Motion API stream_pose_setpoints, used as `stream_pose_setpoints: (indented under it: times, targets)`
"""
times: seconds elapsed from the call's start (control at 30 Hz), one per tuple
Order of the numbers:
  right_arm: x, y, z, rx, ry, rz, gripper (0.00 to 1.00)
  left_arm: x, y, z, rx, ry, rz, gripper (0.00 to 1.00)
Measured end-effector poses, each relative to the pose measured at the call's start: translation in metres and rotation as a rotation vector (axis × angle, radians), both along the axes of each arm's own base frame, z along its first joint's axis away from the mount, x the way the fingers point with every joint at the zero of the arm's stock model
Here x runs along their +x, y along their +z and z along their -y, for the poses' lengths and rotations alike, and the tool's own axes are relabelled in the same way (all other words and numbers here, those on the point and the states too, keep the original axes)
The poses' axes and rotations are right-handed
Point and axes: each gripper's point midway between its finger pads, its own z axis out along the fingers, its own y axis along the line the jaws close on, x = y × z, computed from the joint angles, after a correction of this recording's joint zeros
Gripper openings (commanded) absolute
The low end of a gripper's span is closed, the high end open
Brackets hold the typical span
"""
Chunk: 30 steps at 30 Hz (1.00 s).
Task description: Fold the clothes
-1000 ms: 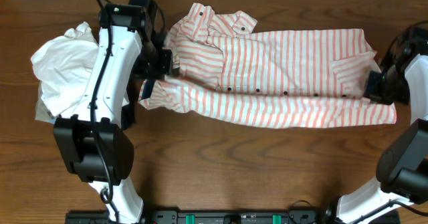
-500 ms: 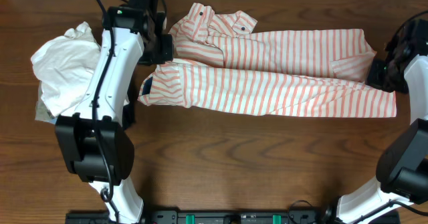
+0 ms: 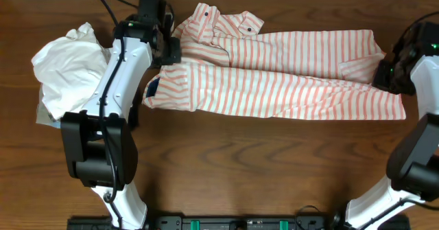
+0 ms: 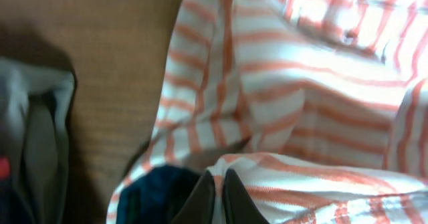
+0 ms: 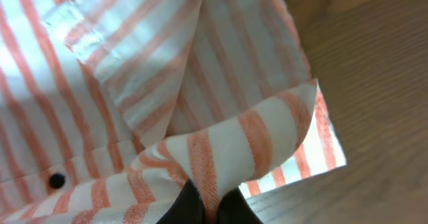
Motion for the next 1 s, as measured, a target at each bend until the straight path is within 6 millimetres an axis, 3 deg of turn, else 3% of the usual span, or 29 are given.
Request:
stream_pose_setpoints:
  times: [0.1, 0.2, 0.57, 0.83, 1.0]
  targets:
    - [0.001, -0.013, 0.002, 0.003, -0.010, -0.021, 0.33, 0.011, 0.005, -0.001, 0.004, 0.005, 0.048, 0.06]
    - [0.004, -0.019, 0.004, -0.002, -0.018, -0.023, 0.38, 0.017, 0.008, -0.001, 0.007, 0.009, 0.078, 0.06]
    - [0.012, -0.021, 0.008, -0.016, -0.023, 0.004, 0.33, 0.009, 0.004, -0.004, 0.020, 0.012, 0.040, 0.07]
    - [-0.024, -0.028, -0.007, 0.043, -0.021, -0.143, 0.35, -0.004, -0.002, -0.006, 0.031, 0.013, -0.017, 0.07]
    - [-0.025, -0.030, -0.007, 0.044, -0.021, -0.146, 0.38, -0.005, -0.003, -0.007, 0.037, 0.015, -0.023, 0.07]
